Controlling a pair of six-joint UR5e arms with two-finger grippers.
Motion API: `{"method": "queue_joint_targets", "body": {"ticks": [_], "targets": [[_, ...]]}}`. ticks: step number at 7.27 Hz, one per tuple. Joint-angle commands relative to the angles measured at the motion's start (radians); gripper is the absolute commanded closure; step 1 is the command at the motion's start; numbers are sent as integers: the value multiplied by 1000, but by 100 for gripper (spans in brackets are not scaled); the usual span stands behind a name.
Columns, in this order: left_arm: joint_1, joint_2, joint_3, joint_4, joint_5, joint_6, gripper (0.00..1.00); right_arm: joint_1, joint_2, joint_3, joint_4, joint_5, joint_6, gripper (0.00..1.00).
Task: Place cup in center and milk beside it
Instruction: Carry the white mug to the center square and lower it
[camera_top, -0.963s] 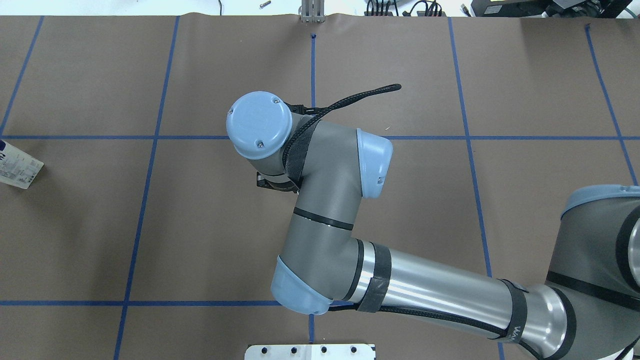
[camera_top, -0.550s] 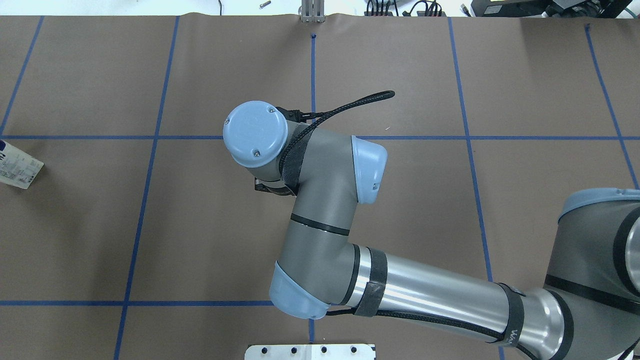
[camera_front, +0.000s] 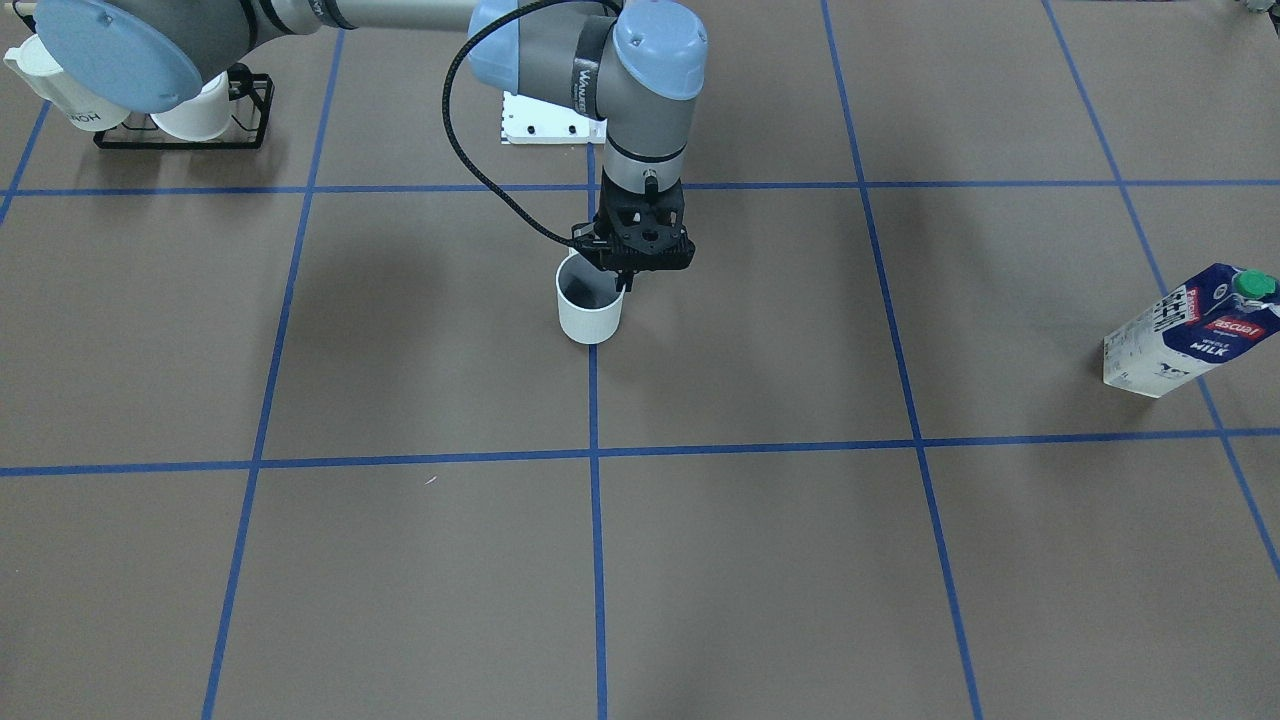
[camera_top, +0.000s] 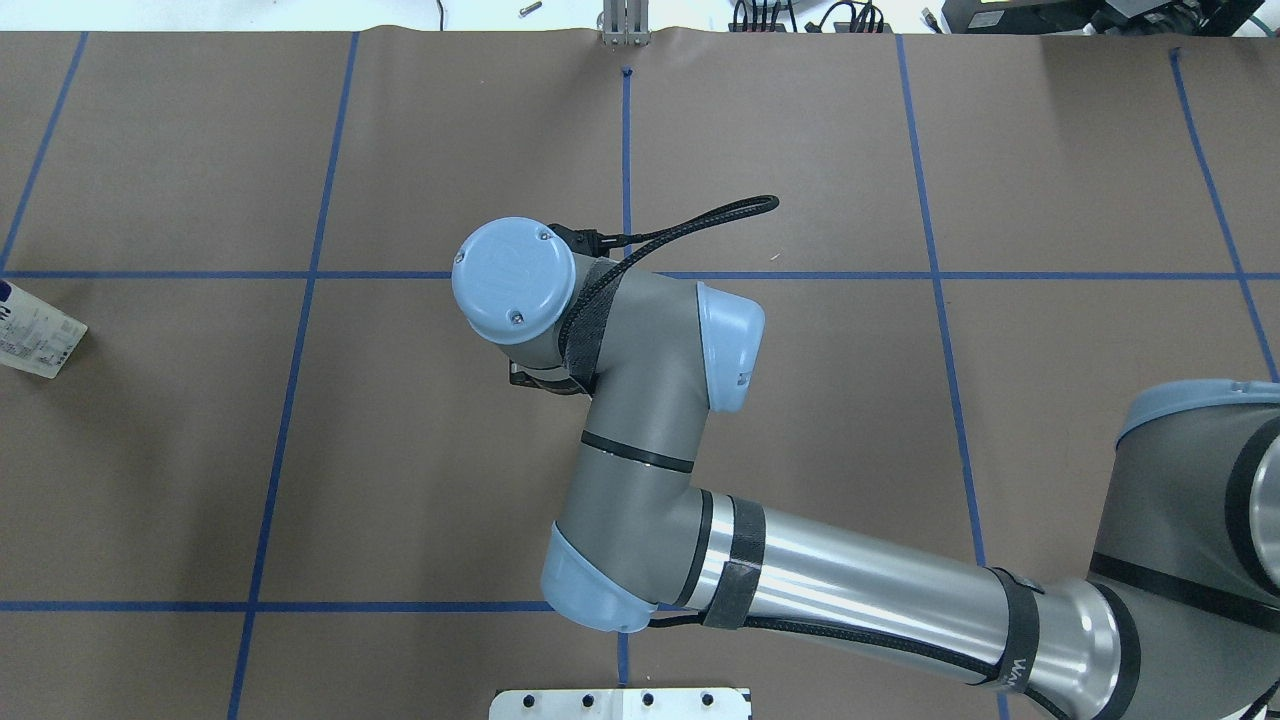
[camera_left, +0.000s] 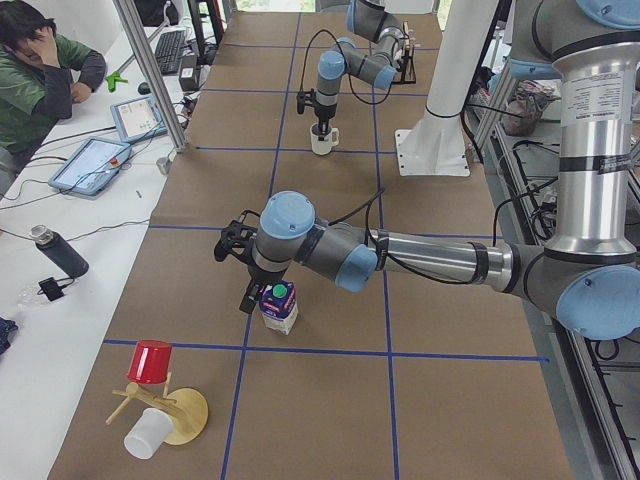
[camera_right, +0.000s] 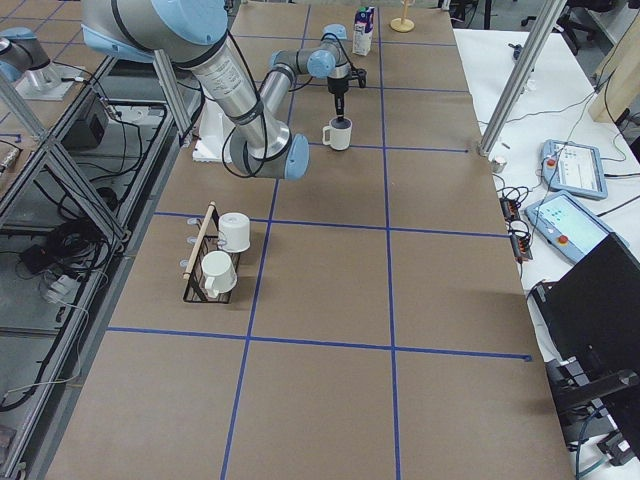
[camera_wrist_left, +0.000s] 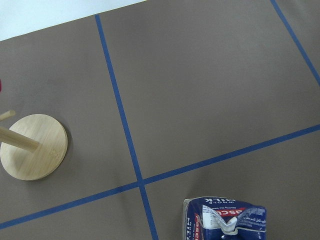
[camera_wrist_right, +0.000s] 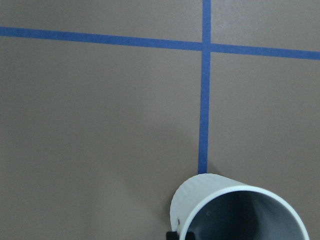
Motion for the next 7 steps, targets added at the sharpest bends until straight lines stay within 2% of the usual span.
{"method": "queue_joint_targets", "body": {"ticks": [1, 3, 6, 7], "targets": [[0, -2, 2, 0, 0, 0, 2, -11, -16, -6, 44, -30, 1, 45], [0, -2, 2, 0, 0, 0, 2, -9, 1, 12, 43, -49, 1, 4], [0, -2, 2, 0, 0, 0, 2, 113, 4, 118, 34, -21, -23, 0], [0, -2, 2, 0, 0, 0, 2, 201, -10, 119, 35, 46, -87, 0]]}}
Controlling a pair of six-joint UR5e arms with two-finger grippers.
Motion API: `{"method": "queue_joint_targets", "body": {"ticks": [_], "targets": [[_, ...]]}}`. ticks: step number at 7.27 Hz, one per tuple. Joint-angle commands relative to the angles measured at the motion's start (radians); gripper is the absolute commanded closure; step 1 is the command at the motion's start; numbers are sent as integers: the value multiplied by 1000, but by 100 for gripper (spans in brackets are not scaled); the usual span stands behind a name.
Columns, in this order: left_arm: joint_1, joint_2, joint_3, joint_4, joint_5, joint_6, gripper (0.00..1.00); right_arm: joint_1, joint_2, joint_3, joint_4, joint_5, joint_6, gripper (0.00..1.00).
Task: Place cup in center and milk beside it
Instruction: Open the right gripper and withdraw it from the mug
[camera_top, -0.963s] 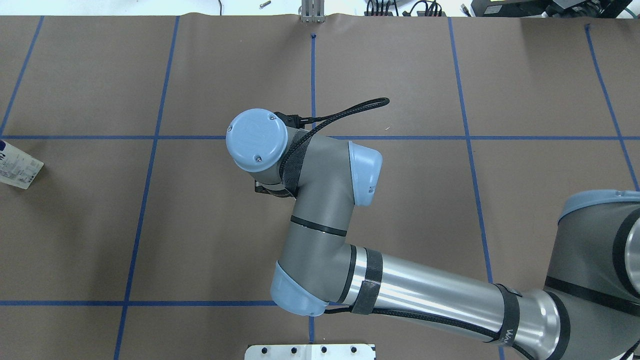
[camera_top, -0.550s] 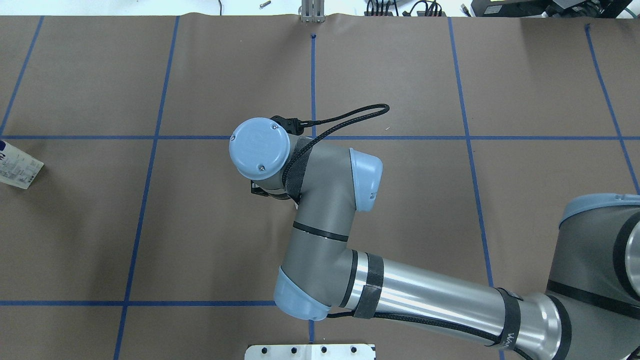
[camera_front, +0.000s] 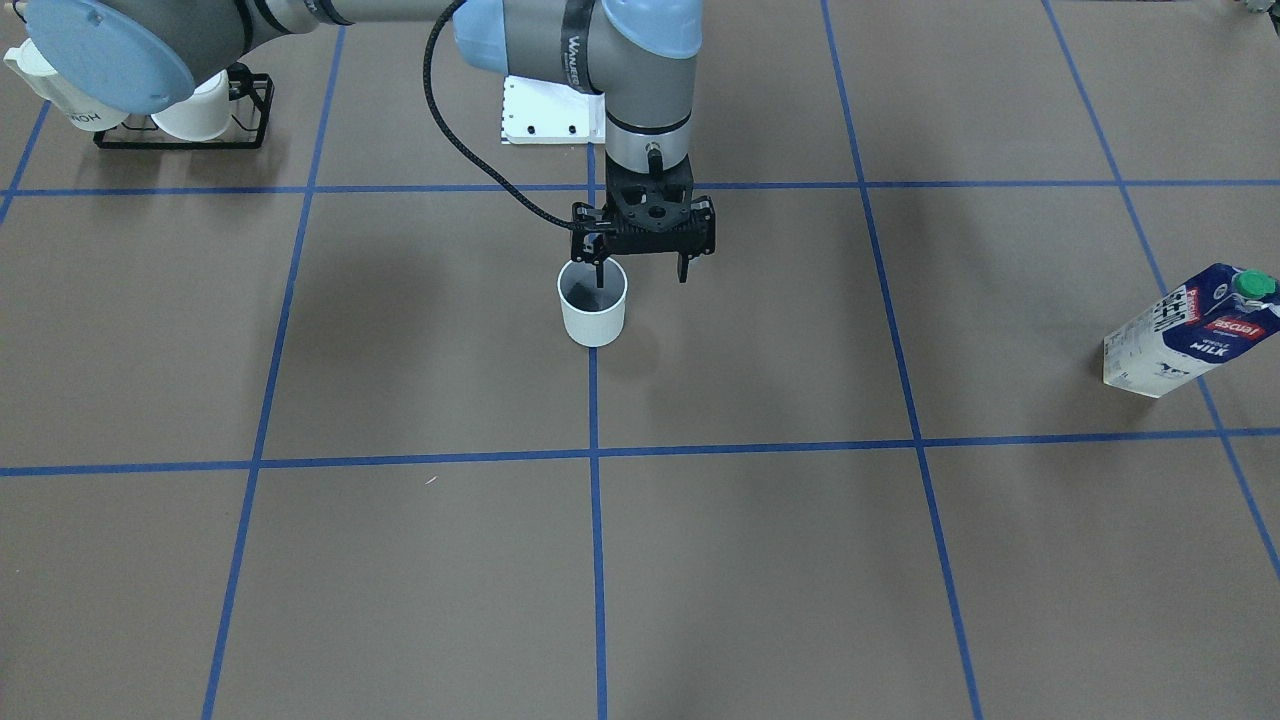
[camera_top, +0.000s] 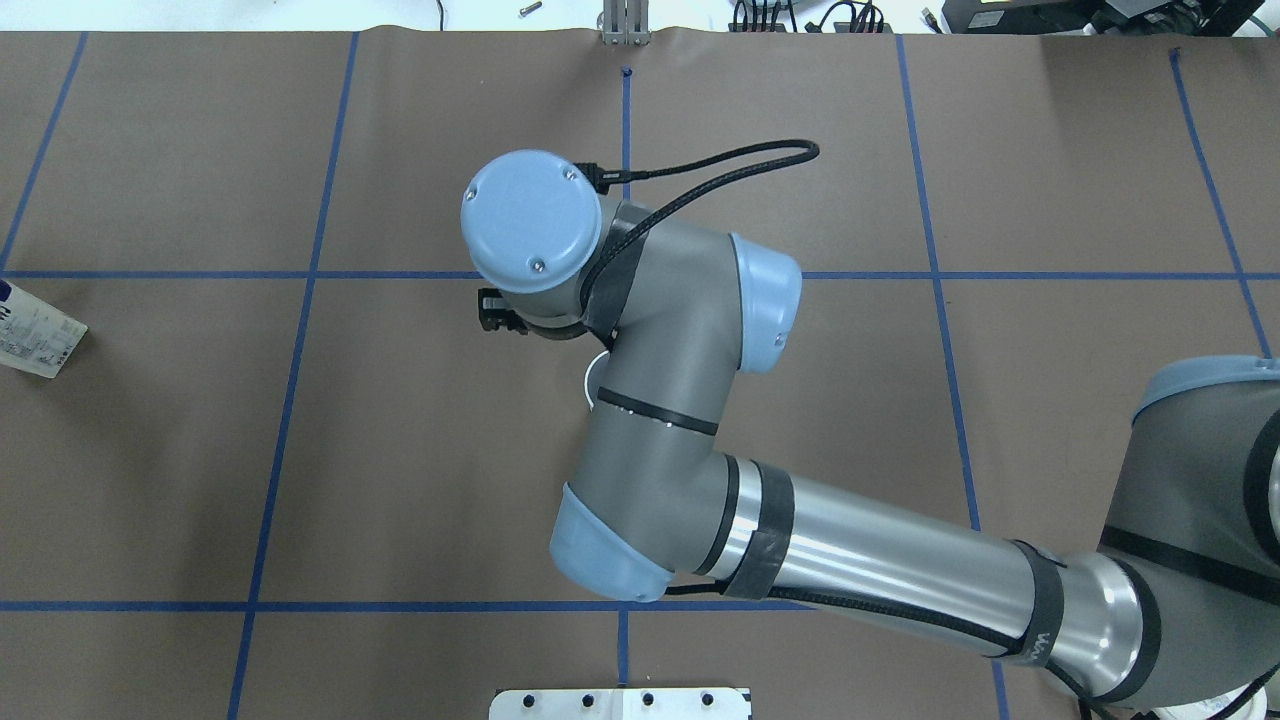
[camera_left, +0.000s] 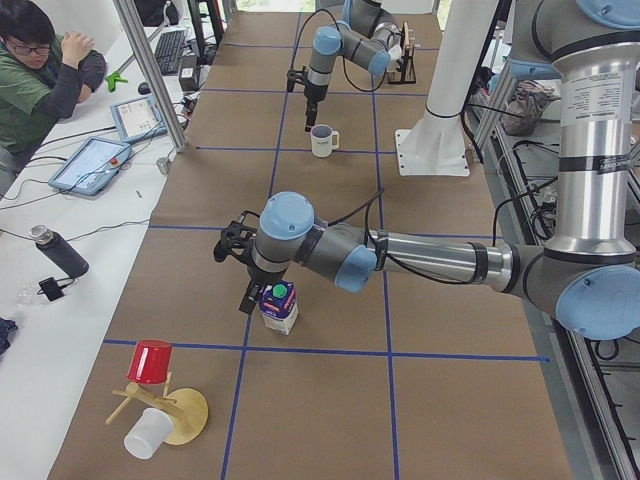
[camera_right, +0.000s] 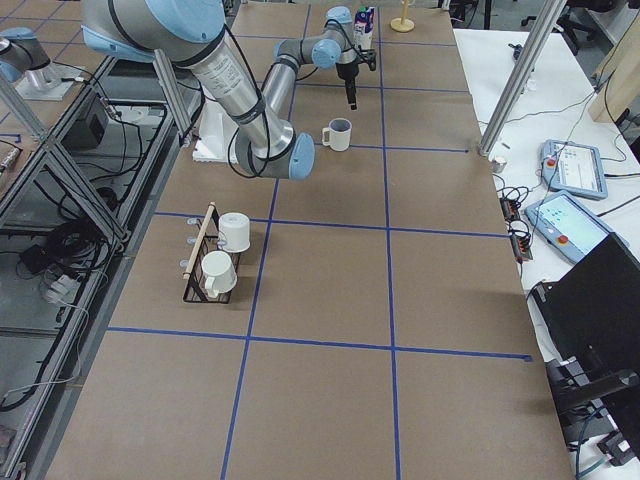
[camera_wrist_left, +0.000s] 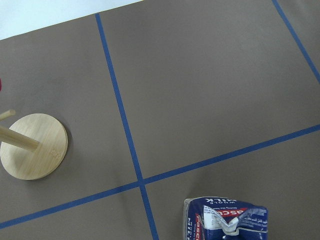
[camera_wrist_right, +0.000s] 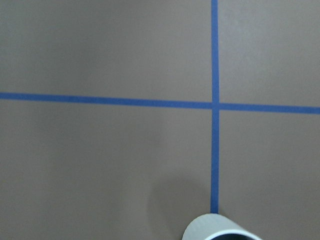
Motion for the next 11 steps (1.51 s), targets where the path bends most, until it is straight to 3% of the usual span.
{"method": "queue_joint_targets", "body": {"ticks": [1, 3, 4, 6, 9, 11], "targets": [[0, 0, -2, 0, 0, 2, 2, 198, -62, 20, 15, 152, -150, 0], [0, 0, 0, 0, 0, 2, 2, 417, -275, 56, 99, 385, -454, 0], [0, 0, -2, 0, -2, 2, 2, 518, -363, 56, 122, 457, -614, 0], [0, 0, -3, -1, 0, 3, 2, 709, -544, 72, 119, 666, -889, 0], [0, 0, -2, -1, -2, 3, 2, 851, -947, 280, 118, 658, -1057, 0], [0, -1, 0, -2, 0, 3, 2, 964, -1150, 311, 119, 622, -1122, 0]]}}
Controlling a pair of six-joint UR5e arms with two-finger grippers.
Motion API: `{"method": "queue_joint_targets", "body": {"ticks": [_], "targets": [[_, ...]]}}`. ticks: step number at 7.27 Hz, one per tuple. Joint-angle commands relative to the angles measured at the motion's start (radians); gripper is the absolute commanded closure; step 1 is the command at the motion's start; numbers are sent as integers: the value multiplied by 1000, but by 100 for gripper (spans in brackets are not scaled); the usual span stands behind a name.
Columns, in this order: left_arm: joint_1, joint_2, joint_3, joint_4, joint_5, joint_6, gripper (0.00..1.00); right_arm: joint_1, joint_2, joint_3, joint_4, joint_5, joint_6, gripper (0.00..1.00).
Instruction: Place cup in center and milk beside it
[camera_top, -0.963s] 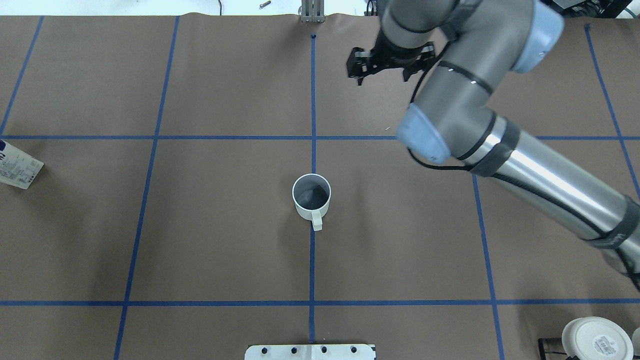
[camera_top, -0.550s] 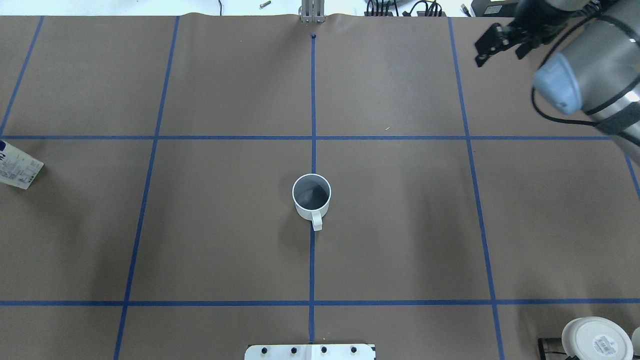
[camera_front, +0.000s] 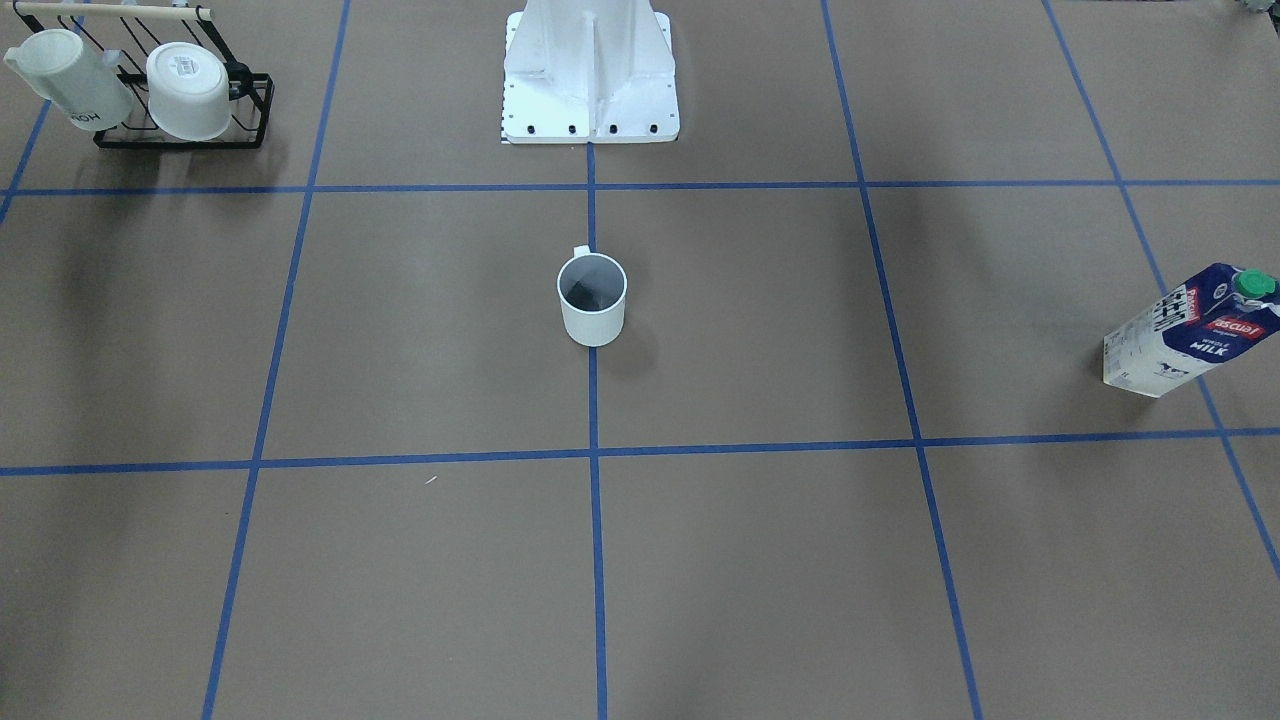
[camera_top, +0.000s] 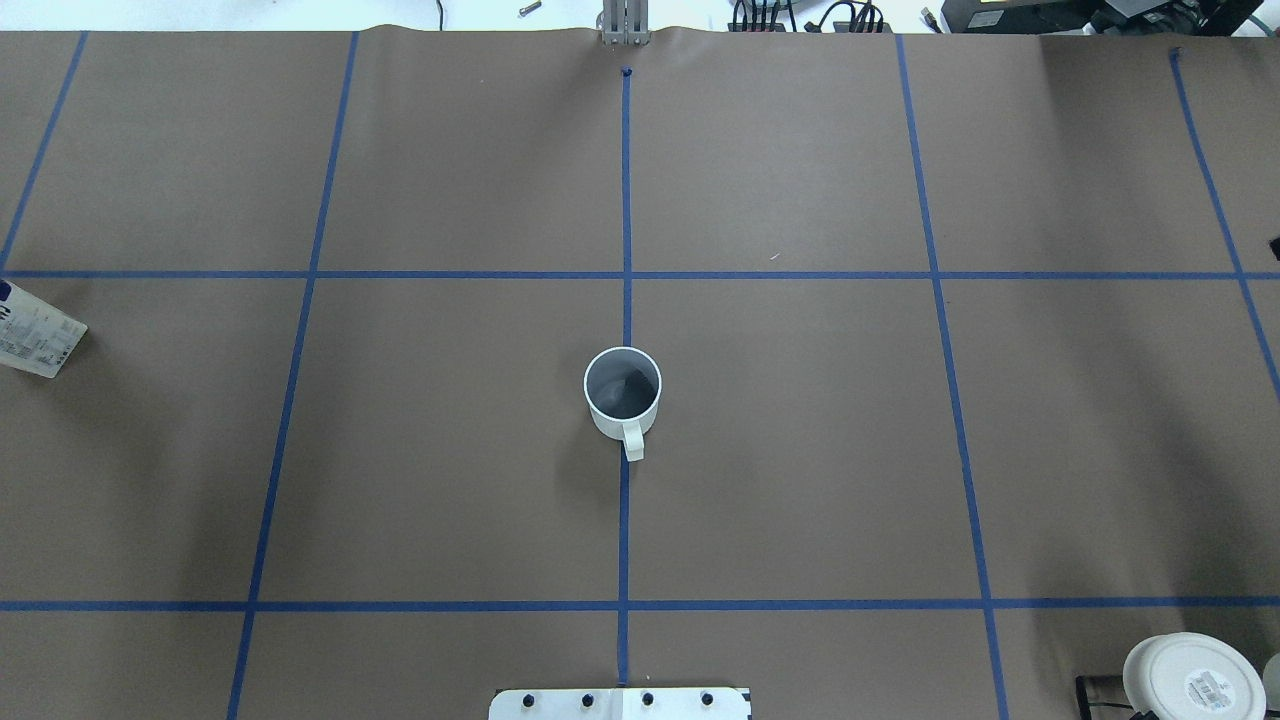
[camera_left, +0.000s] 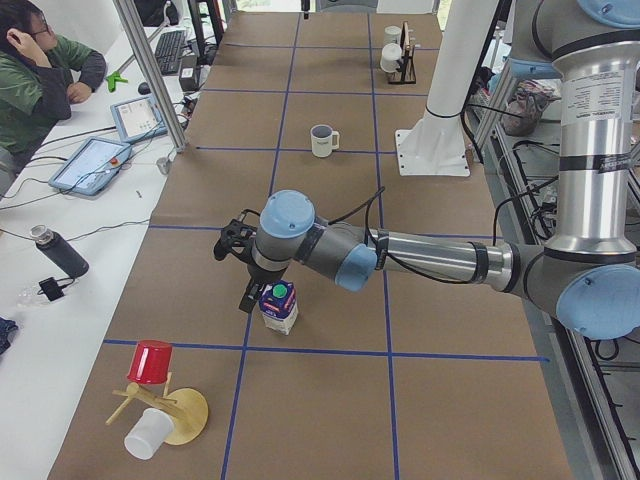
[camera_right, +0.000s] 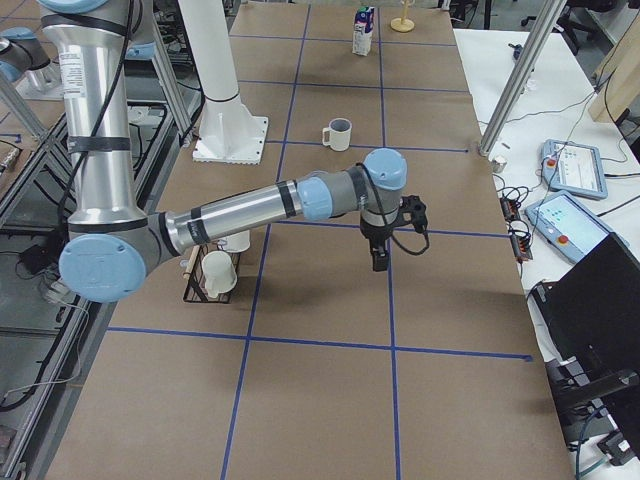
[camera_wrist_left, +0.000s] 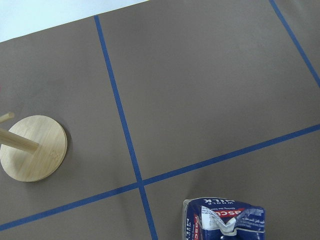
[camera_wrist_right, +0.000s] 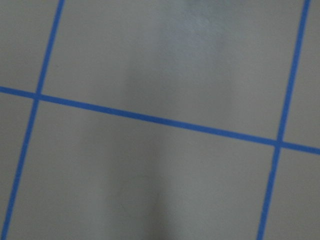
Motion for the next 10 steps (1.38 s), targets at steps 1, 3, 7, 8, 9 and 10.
{"method": "queue_joint_targets", "body": {"ticks": [1, 3, 7, 8, 9, 10], "targets": [[0, 0, 1, 0, 1, 0, 2, 94, -178, 10, 2, -50, -91, 0], [0, 0, 4, 1, 1, -2, 2, 82, -160, -8, -34, -83, -119, 0], [3, 0, 6, 15, 0, -5, 1, 112, 104, -163, -187, -144, -128, 0], [3, 0, 6, 15, 0, -5, 0, 112, 102, -166, -184, -149, -127, 0], [8, -6, 7, 3, 0, -15, 1, 112, 101, -166, -180, -147, -125, 0], [9, -13, 9, 3, 0, -64, 1, 112, 98, -165, -176, -141, -124, 0]]}}
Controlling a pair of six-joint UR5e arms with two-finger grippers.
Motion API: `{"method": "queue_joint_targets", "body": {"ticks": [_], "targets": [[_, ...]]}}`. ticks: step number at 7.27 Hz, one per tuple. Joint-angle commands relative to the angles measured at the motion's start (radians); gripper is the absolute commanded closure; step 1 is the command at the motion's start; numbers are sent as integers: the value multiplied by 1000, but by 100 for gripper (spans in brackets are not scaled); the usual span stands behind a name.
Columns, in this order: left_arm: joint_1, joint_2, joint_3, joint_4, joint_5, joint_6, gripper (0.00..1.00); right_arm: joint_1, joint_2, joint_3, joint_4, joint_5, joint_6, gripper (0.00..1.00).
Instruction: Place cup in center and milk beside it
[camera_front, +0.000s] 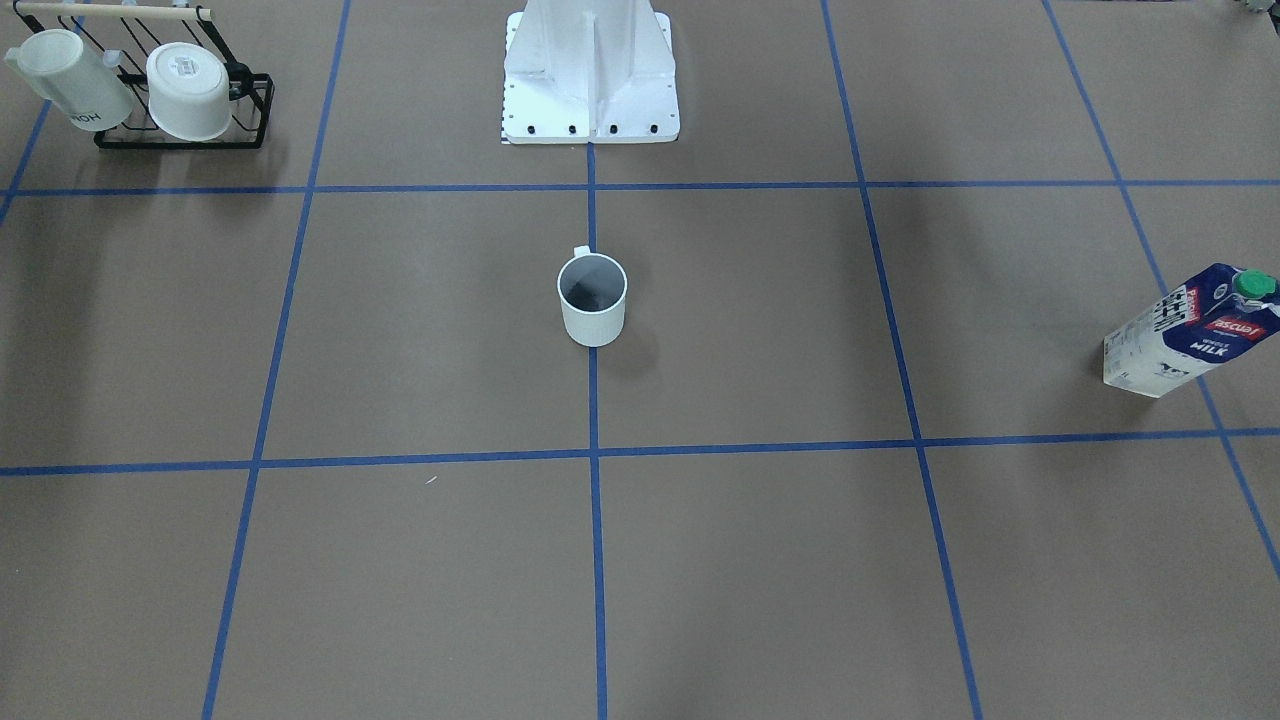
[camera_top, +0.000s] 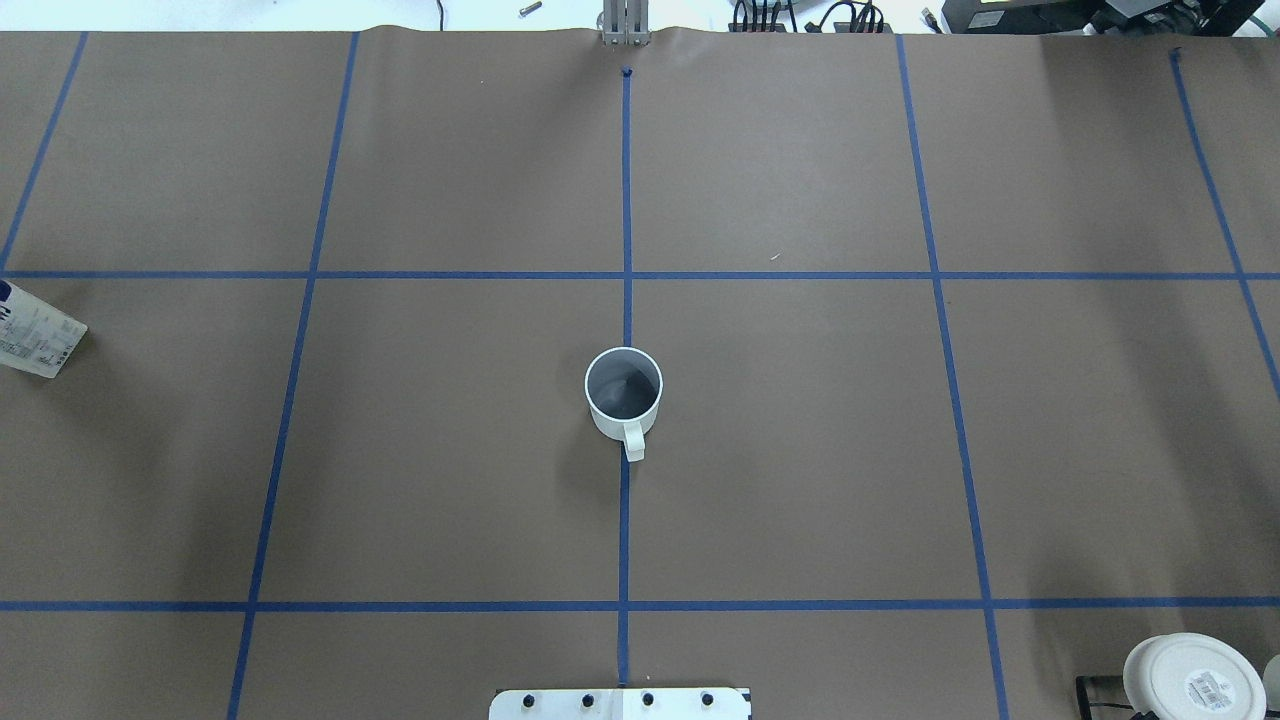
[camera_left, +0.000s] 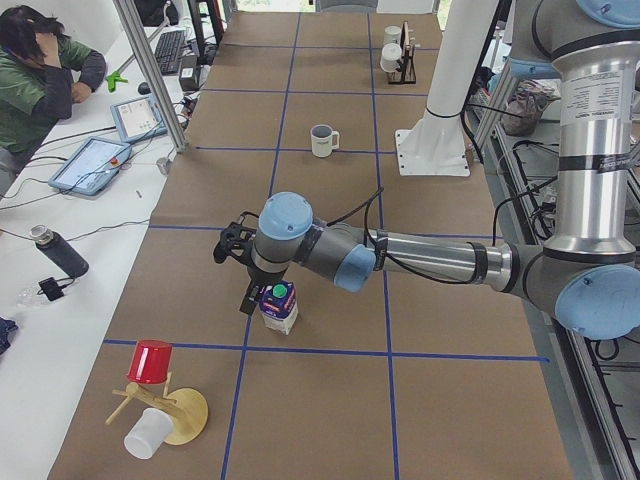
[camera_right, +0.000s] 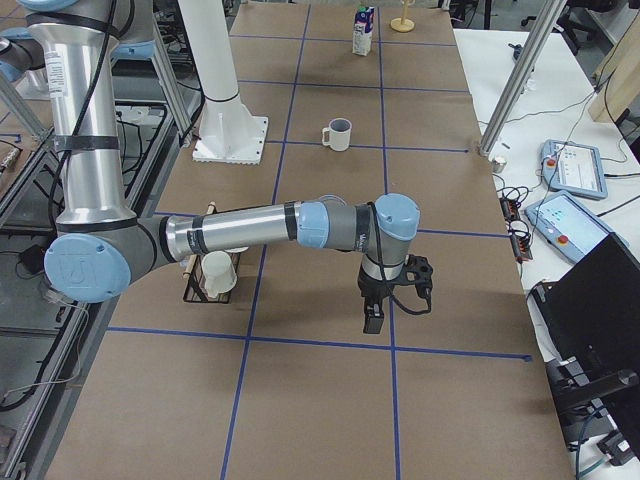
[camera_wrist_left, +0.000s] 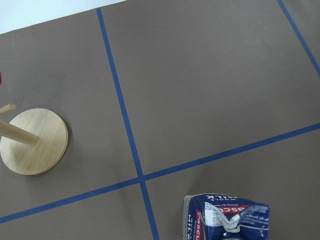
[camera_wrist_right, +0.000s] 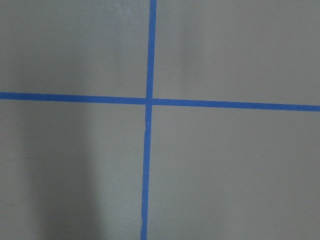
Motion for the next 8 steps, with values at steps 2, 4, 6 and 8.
{"method": "queue_joint_targets", "body": {"ticks": [2, 4, 6, 8], "targets": [[82, 0, 11, -45, 5, -56, 1, 1, -2, -3, 4, 5, 5, 0], [132, 7, 55, -178, 5, -53, 1, 1, -4, -3, 4, 5, 5, 0], [155, 6, 112, -196, 8, -44, 1, 1, -7, -2, 4, 6, 5, 0], [187, 7, 120, -215, 2, -55, 1, 1, -7, -2, 4, 6, 5, 0]]}}
